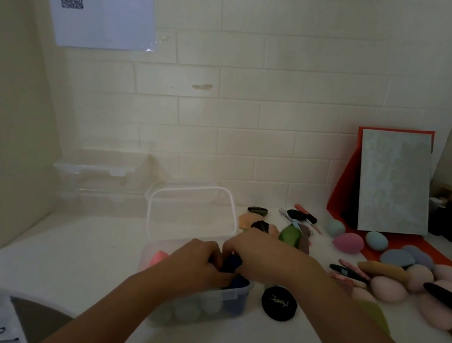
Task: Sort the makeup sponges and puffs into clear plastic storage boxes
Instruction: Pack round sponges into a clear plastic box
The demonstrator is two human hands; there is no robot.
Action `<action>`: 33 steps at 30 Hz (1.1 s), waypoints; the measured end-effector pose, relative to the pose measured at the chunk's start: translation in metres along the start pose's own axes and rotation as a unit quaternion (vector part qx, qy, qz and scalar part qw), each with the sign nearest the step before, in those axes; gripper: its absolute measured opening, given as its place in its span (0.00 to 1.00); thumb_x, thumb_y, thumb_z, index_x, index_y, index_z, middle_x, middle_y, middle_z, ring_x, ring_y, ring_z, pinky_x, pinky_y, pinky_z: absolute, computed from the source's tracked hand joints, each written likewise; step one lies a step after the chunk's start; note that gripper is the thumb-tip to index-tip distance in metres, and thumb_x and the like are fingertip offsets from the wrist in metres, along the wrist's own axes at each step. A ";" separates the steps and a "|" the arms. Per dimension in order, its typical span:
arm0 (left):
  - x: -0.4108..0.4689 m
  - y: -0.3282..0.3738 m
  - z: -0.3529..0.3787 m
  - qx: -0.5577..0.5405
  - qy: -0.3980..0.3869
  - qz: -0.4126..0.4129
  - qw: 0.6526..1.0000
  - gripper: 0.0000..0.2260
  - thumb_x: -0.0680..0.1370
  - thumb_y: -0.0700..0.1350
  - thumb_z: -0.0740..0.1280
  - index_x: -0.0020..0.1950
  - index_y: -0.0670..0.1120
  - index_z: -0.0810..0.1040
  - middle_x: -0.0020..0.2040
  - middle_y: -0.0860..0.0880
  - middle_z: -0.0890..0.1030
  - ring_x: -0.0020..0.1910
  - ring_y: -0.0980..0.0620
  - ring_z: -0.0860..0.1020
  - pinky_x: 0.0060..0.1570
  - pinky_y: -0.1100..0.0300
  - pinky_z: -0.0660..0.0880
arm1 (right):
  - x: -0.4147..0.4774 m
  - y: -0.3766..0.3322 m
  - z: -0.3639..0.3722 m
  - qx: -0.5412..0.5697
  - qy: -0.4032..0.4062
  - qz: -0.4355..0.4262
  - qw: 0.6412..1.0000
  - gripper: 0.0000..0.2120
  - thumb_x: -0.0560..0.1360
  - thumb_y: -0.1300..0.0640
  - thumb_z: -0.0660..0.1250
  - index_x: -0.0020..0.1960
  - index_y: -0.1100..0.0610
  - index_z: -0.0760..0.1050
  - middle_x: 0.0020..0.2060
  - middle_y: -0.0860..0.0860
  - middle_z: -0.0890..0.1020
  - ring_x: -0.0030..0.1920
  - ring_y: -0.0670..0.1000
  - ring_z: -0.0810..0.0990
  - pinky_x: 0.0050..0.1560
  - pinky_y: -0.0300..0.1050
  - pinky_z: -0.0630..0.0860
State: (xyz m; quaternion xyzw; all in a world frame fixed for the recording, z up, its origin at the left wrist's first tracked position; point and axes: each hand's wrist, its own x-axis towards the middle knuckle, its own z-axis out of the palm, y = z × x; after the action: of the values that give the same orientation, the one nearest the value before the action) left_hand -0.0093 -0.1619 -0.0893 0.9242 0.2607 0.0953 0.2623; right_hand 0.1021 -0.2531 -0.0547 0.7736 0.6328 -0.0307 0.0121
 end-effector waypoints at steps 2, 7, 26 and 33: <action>-0.001 0.000 0.000 -0.004 0.006 -0.007 1.000 0.17 0.68 0.58 0.72 0.47 0.49 0.72 0.42 0.53 0.77 0.36 0.58 0.73 0.37 0.66 0.70 | -0.002 -0.001 0.000 0.004 -0.035 -0.006 0.999 0.12 0.76 0.63 0.58 0.56 0.57 0.76 0.48 0.55 0.79 0.48 0.54 0.72 0.66 0.64 0.56; -0.003 -0.001 -0.001 -0.021 -0.012 -0.009 1.000 0.18 0.69 0.55 0.72 0.54 0.51 0.72 0.49 0.54 0.78 0.43 0.60 0.76 0.42 0.67 0.73 | 0.003 0.005 -0.001 0.054 -0.113 -0.019 0.992 0.14 0.78 0.62 0.55 0.58 0.62 0.75 0.43 0.56 0.76 0.40 0.52 0.72 0.35 0.41 0.65; -0.005 -0.002 -0.004 -0.052 -0.064 0.049 0.995 0.09 0.79 0.47 0.61 0.55 0.59 0.77 0.52 0.57 0.81 0.49 0.60 0.79 0.46 0.69 0.76 | -0.016 0.171 0.034 0.009 0.160 0.375 0.913 0.12 0.77 0.56 0.62 0.60 0.57 0.72 0.57 0.55 0.77 0.59 0.57 0.70 0.56 0.46 0.68; -0.007 0.001 -0.005 -0.093 -0.074 0.051 0.992 0.12 0.74 0.61 0.63 0.50 0.56 0.79 0.46 0.56 0.83 0.45 0.59 0.80 0.50 0.61 0.78 | -0.019 0.175 0.037 -0.009 0.141 0.402 0.905 0.15 0.75 0.52 0.65 0.57 0.61 0.73 0.56 0.57 0.76 0.58 0.57 0.73 0.56 0.46 0.72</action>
State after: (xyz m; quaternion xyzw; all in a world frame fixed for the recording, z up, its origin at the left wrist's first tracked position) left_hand -0.0167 -0.1643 -0.0852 0.9124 0.1833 0.0640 0.3604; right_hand 0.2690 -0.3084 -0.0940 0.9584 0.2634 0.0922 -0.0592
